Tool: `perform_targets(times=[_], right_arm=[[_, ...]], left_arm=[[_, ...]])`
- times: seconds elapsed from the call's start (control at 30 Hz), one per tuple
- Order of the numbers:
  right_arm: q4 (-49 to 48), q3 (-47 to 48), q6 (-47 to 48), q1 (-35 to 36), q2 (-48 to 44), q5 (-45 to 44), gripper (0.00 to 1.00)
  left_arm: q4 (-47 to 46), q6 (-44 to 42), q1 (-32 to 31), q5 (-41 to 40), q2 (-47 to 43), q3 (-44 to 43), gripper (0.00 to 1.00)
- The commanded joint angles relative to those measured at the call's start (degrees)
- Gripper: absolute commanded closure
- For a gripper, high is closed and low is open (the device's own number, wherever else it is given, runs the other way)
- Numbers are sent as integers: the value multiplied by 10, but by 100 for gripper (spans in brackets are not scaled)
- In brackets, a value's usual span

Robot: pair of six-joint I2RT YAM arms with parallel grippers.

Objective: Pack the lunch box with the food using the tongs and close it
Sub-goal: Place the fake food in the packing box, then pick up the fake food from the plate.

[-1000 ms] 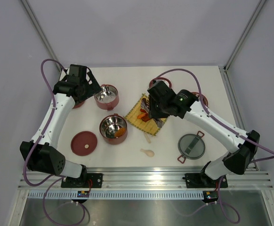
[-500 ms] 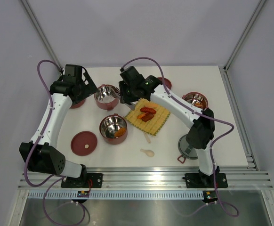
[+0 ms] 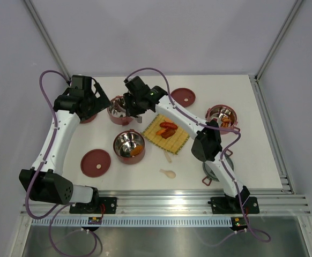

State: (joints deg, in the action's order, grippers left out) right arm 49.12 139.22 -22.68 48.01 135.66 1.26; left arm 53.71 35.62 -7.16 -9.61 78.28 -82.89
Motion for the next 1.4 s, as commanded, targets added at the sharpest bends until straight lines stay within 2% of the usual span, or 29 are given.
perform_targets(times=[0.0, 0.17, 0.3, 0.53, 0.63, 0.8, 1.07, 1.17, 1.37], right_arm=[[-24, 30, 6, 3, 15, 18, 65], [-30, 22, 16, 3, -1, 18, 47], [-27, 11, 25, 3, -23, 3, 40], [-34, -37, 37, -1, -97, -47, 43], [-55, -91, 41, -8, -155, -78, 48], [-63, -230, 49, -52, -272, -145, 49], [-59, -472, 26, -141, -404, -137, 48], [-59, -525, 23, -147, -432, -123, 48], [-49, -570, 11, -147, -438, -104, 46]], left_arm=[[-9, -3, 4, 3, -24, 1, 1], [2, -12, 6, -13, -33, -10, 1], [3, -12, 7, -15, -37, -3, 1], [2, -10, 7, -12, -42, 8, 1], [2, -9, 7, -15, -45, 7, 1], [6, -12, 7, -26, -51, 2, 1], [-3, -18, 10, -24, -43, 4, 1], [-6, -18, 10, -16, -34, 5, 1], [-18, -13, 10, 2, -17, 13, 1]])
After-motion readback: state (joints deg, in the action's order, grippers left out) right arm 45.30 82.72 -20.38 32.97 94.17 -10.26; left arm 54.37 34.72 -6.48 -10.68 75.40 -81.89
